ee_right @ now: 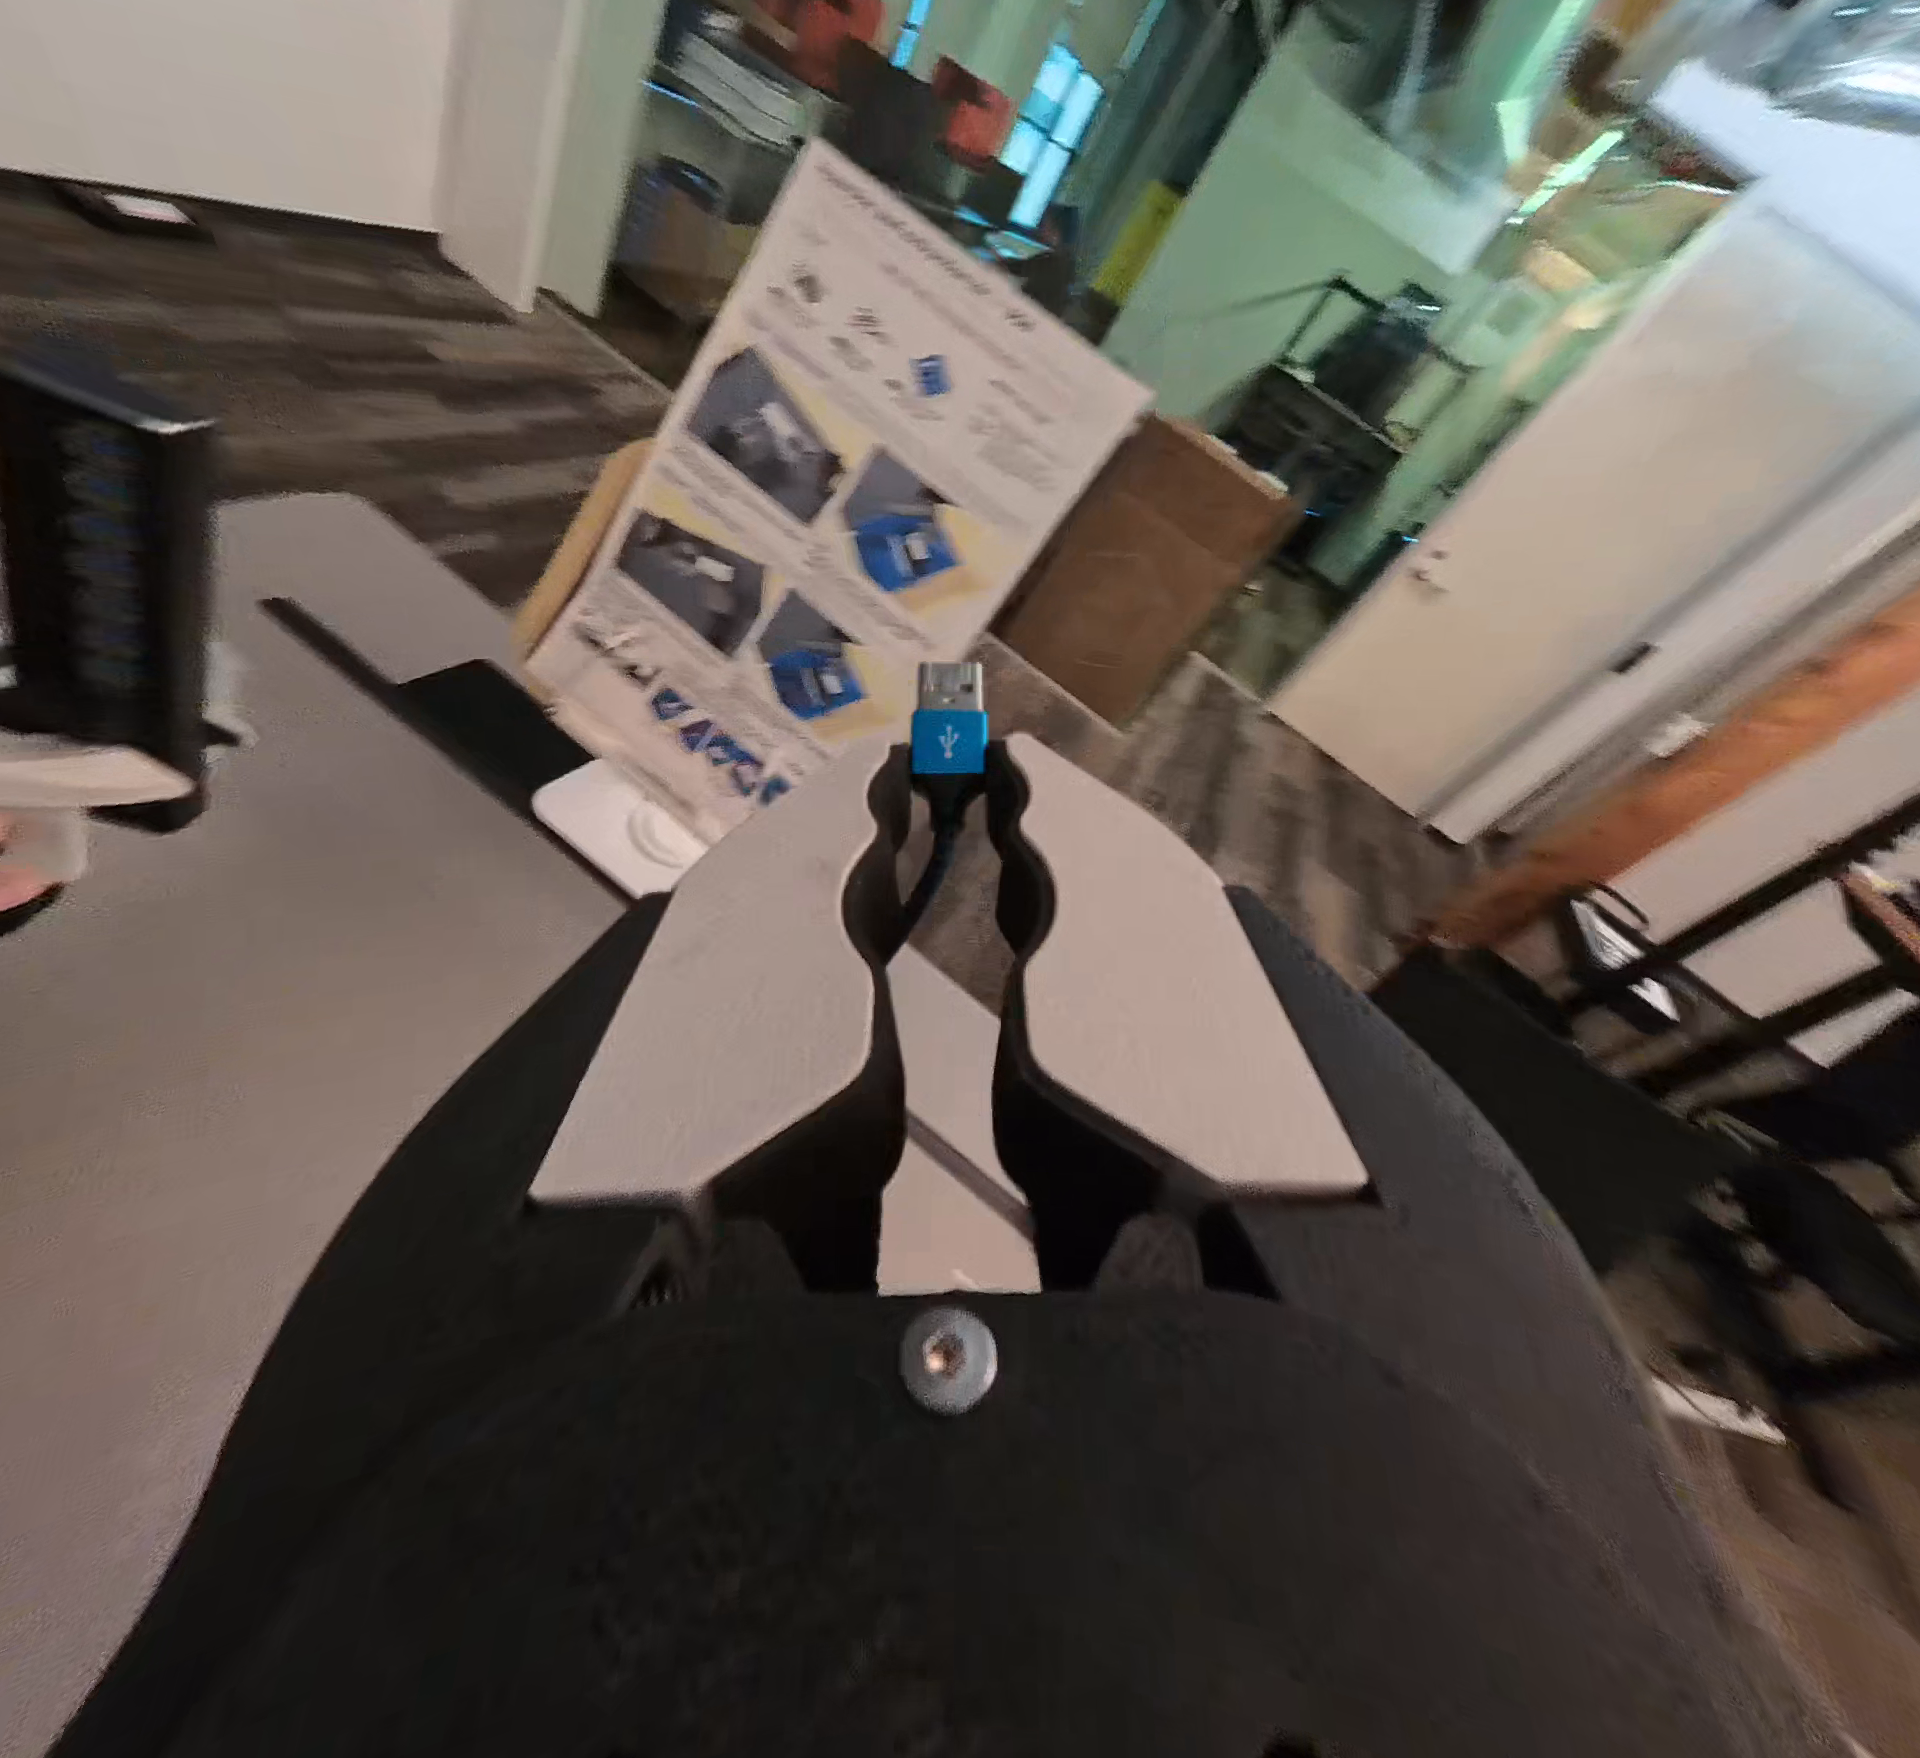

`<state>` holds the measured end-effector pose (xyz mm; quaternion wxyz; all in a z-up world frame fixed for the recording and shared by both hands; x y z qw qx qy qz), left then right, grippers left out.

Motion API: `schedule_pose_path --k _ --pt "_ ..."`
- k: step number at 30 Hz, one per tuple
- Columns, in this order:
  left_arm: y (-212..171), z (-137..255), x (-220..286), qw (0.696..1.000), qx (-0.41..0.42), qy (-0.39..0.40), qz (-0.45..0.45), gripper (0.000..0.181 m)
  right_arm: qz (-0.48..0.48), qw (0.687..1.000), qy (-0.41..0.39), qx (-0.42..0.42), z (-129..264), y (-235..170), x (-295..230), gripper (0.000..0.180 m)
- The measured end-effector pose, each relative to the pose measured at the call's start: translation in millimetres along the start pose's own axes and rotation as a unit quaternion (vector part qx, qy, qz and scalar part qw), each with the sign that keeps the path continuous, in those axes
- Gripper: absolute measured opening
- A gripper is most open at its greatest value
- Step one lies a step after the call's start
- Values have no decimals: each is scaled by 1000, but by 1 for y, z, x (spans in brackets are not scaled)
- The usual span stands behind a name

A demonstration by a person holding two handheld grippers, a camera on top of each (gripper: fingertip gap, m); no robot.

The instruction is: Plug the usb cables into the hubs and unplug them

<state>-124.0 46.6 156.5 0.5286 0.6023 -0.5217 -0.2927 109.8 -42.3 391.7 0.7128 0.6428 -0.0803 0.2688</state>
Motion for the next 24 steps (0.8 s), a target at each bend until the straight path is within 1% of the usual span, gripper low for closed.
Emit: schedule_pose_path --k 1,4,6,9,12,15,19,24 --pt "1 0 3 1000 1 -5 3 32 -3 1000 -18 -3 9 5 14 14" --pt "1 -1 6 1000 0 -13 8 30 -1 996 -91 -26 38 8 61 14" --pt "1 -1 5 1000 2 -9 10 31 -11 990 -134 -49 54 -3 91 14" --pt "1 0 4 1000 7 -15 23 31 -36 983 -164 -75 71 -31 120 14" --pt "3 1 4 999 12 -19 30 31 -72 980 -164 -85 78 -66 133 14" --pt "6 3 4 999 16 -17 25 30 -97 974 -159 -126 73 -119 138 14" --pt "10 6 6 999 22 -21 26 31 -118 957 -150 -220 58 -210 137 14" --pt "15 9 7 999 29 -27 28 31 -128 931 -91 -331 38 -320 106 14"
Point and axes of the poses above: each gripper's, where its closed fingertips meet, z back along the fingers, y out of its top, x = y × z across the jaws, the point moved 1 cm from there along z, back along the fingers, and after that the axes turned 6 degrees about y, right-handed, at the moved point
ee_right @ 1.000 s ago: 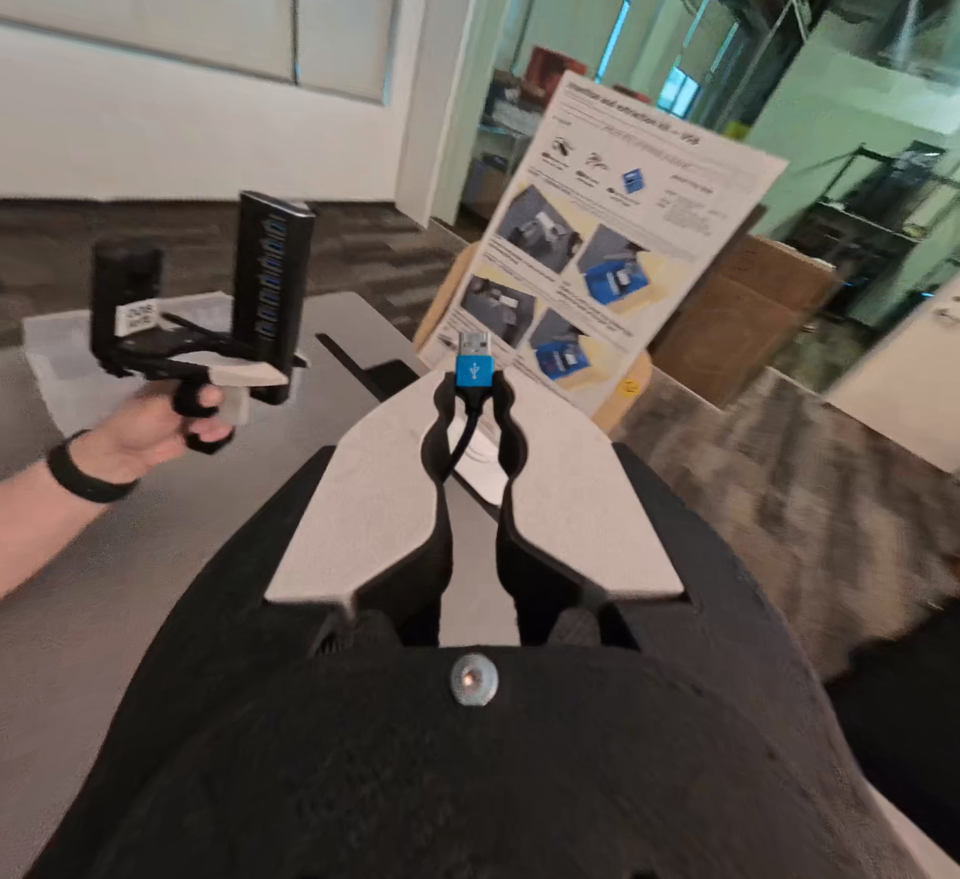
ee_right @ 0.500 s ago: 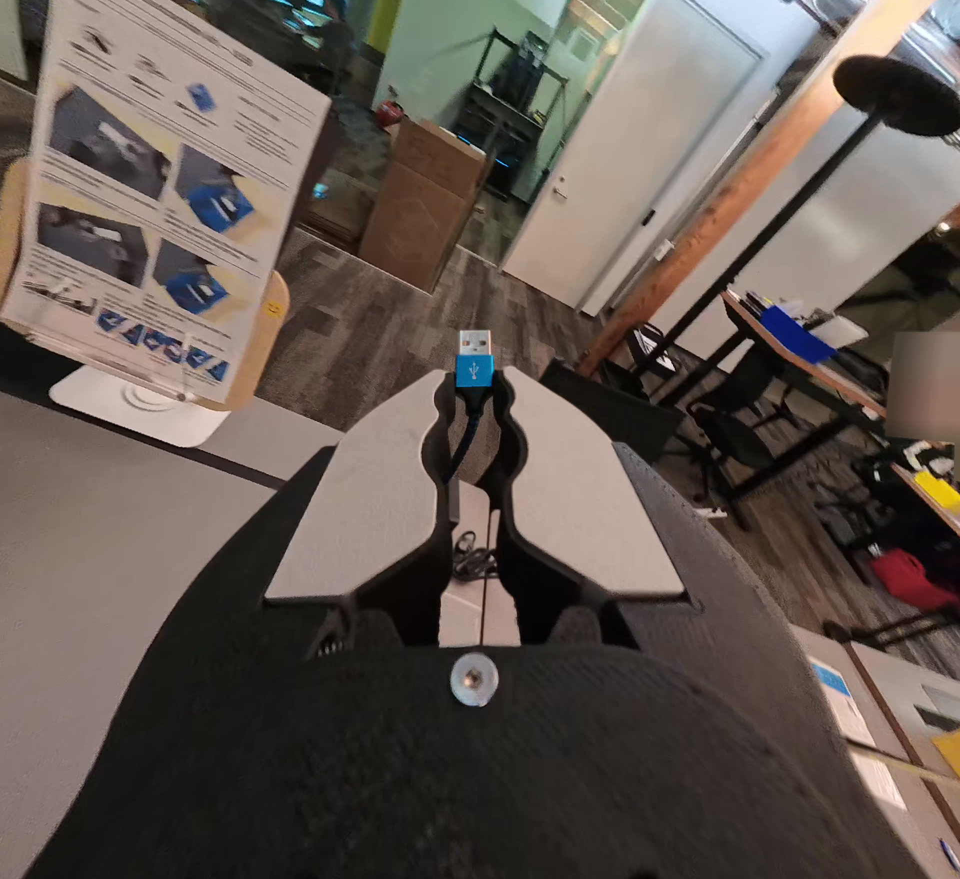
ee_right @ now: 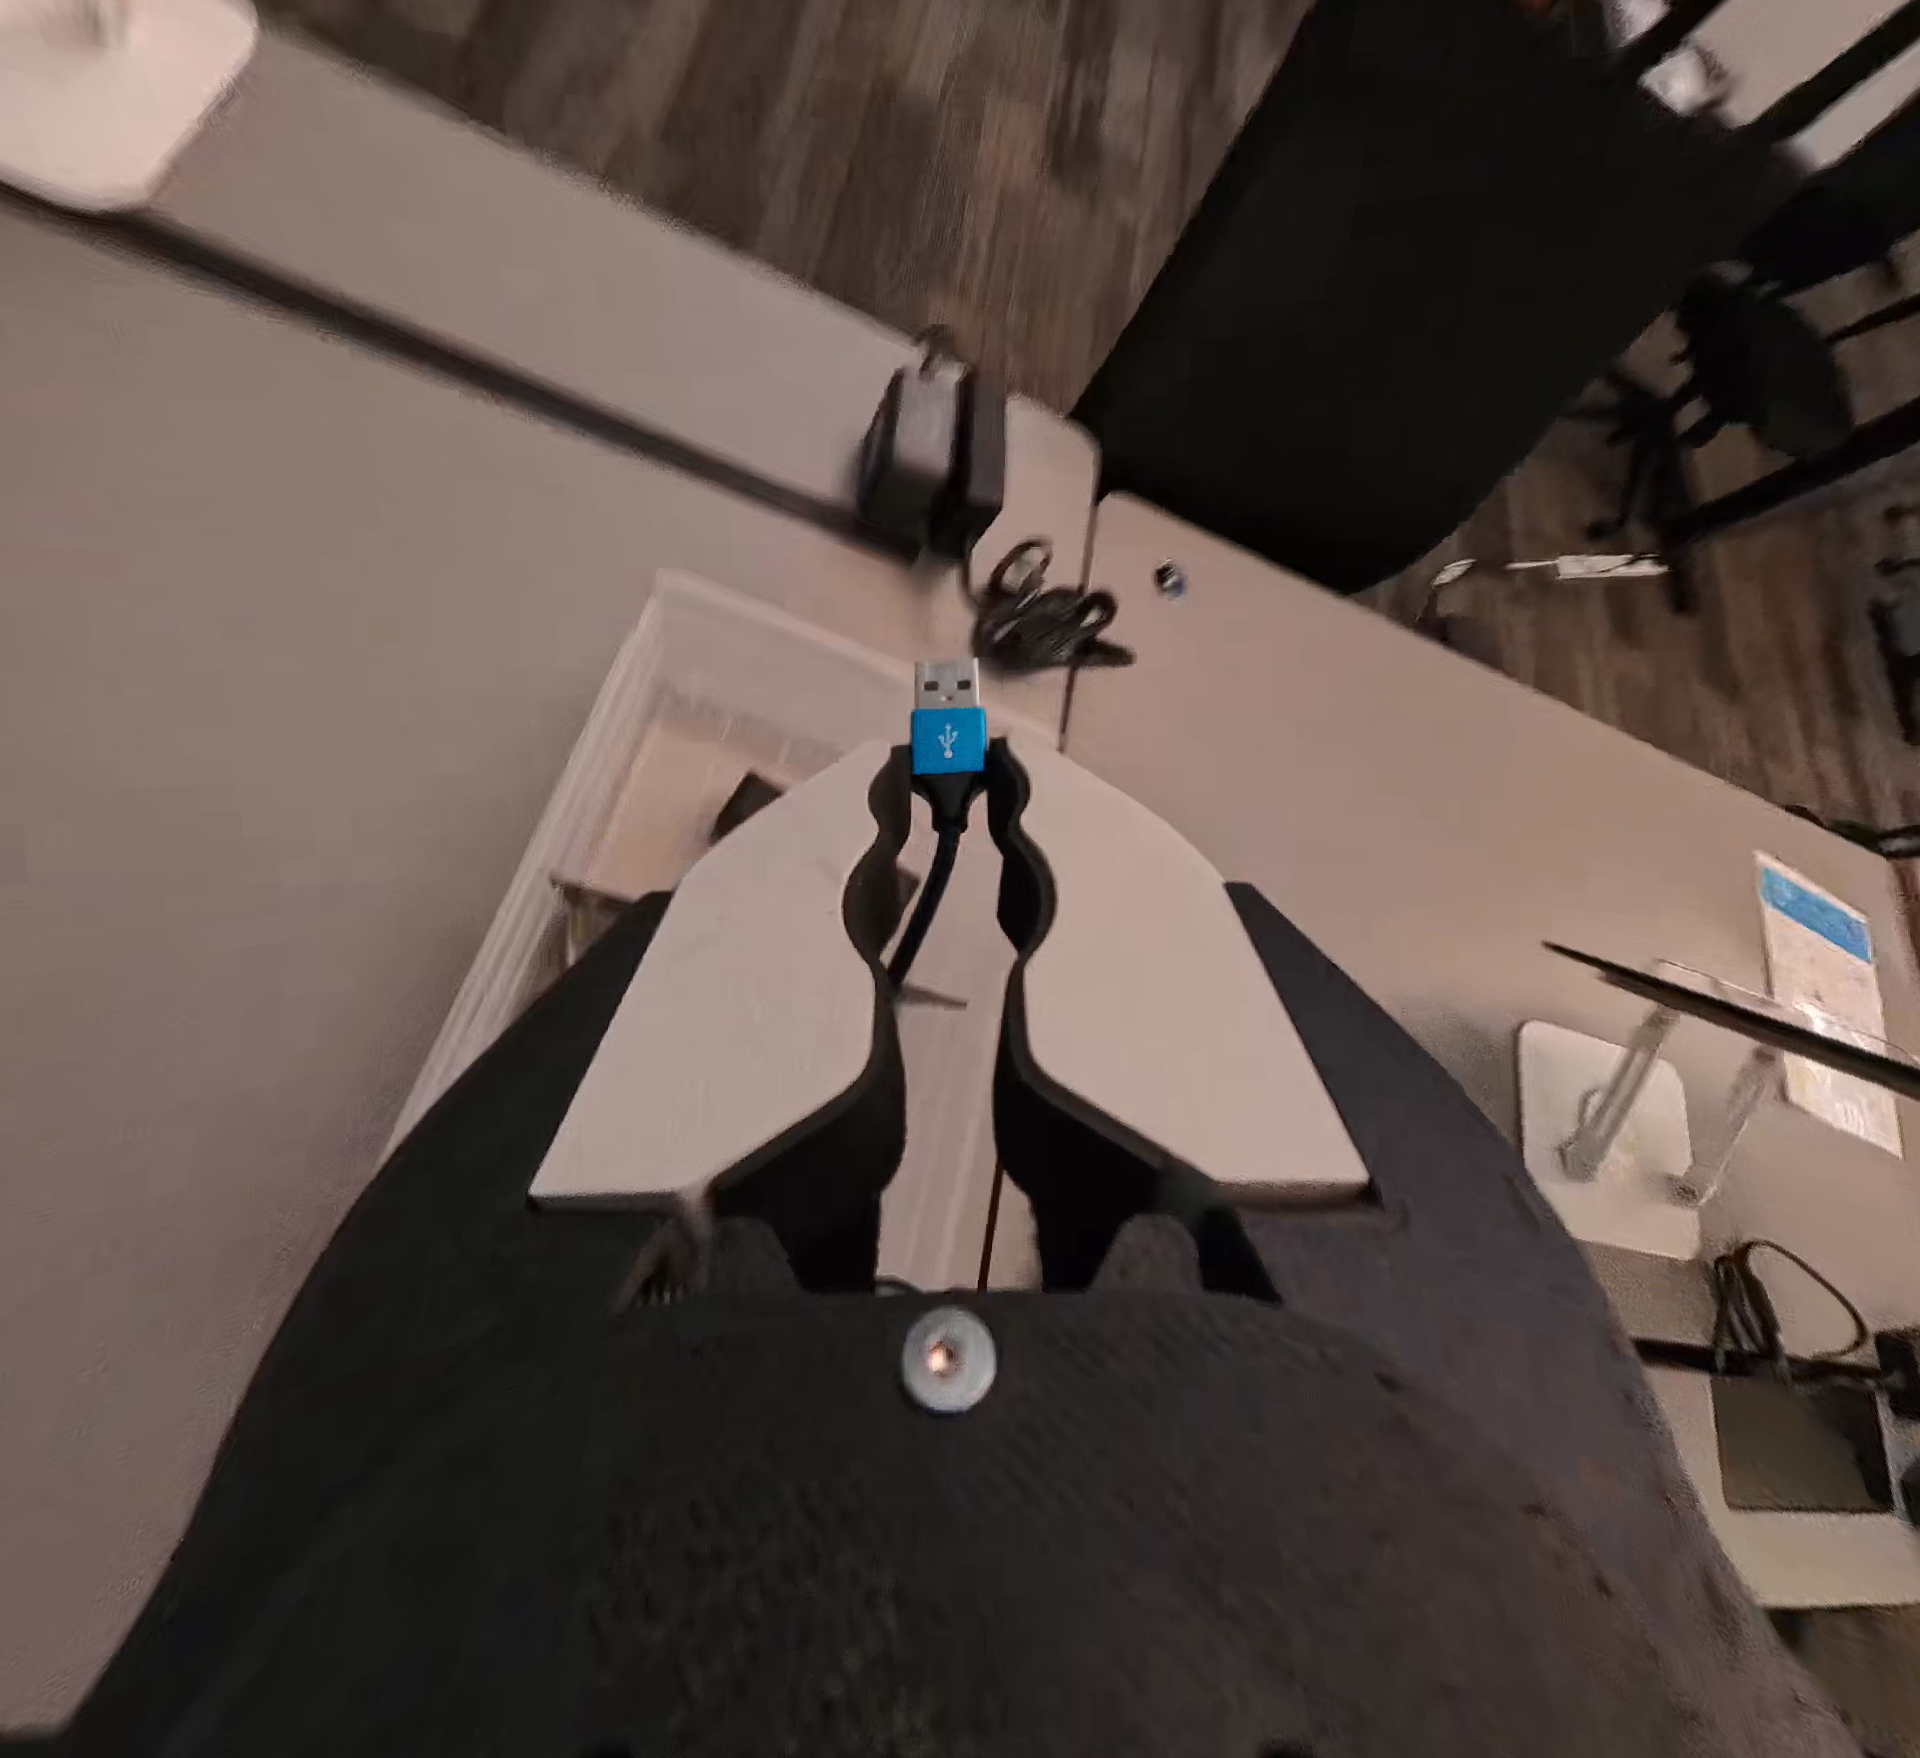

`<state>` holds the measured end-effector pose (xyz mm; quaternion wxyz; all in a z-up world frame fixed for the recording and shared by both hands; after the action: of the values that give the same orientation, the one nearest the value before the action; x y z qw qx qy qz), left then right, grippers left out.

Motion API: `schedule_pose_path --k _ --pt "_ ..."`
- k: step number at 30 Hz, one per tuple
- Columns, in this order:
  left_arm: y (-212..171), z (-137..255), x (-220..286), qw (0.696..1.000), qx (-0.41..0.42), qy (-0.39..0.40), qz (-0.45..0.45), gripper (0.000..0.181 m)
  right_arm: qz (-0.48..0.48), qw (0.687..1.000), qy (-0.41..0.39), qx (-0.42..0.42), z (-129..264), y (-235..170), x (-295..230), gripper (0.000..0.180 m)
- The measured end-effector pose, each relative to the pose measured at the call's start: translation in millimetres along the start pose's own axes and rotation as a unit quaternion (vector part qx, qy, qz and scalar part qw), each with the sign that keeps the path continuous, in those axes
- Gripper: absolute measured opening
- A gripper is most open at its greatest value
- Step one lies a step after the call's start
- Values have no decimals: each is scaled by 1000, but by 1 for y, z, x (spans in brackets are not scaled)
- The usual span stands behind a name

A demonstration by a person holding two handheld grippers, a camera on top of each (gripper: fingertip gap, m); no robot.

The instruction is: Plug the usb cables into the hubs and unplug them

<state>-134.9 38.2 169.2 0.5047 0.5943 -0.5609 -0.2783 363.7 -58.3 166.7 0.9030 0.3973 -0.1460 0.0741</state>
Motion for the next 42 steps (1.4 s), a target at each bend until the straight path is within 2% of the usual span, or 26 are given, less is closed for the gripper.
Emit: schedule_pose_path --k 4,7,10,14,17,20,23,25,27,30,33,36,40,42 --pt "1 1 0 1000 1 -5 5 31 32 992 96 -81 -50 -66 -40 14" --pt "0 0 1 1000 1 -13 14 31 17 968 236 -87 -72 -104 -81 14" --pt "0 0 2 1000 1 -17 15 31 33 941 326 -90 -86 -138 -109 15" --pt "0 -1 3 1000 0 -18 12 31 63 923 373 -72 -103 -157 -132 15" --pt "-2 -1 4 1000 -4 -21 13 31 60 927 364 -73 -119 -156 -138 14" --pt "-3 -3 5 1000 -8 -23 14 29 88 928 347 -102 -125 -159 -137 28" --pt "-6 -4 4 1000 -12 -23 12 29 105 942 309 -79 -120 -138 -124 38" --pt "-8 -6 4 1000 -13 -26 11 30 118 948 291 -42 -106 -112 -118 38" --pt "-12 -8 3 999 -16 -26 11 29 134 957 257 20 -87 -74 -115 38" --pt "-20 -13 -2 1000 -23 -15 4 31 152 959 179 157 -46 4 -132 37" --pt "-29 -16 -10 999 -30 8 -14 31 144 927 148 312 2 72 -192 35" --pt "-36 -18 -19 998 -34 36 -37 31 114 877 211 416 38 109 -283 33" --pt "-42 -19 -28 994 -35 70 -71 29 116 824 292 472 51 134 -391 33" --pt "-46 -19 -30 993 -41 75 -79 29 166 816 276 480 45 144 -425 33"
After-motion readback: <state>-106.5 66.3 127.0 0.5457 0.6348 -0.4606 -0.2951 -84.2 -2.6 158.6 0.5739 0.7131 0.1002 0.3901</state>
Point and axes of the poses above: each gripper's, where its closed fingertips meet, z back along the fingers, y out of its top, x = y × z across the jaws, the point moved 1 cm from there along z, back along the fingers, and after that the axes turned 6 degrees about y, right-handed, at the moved point
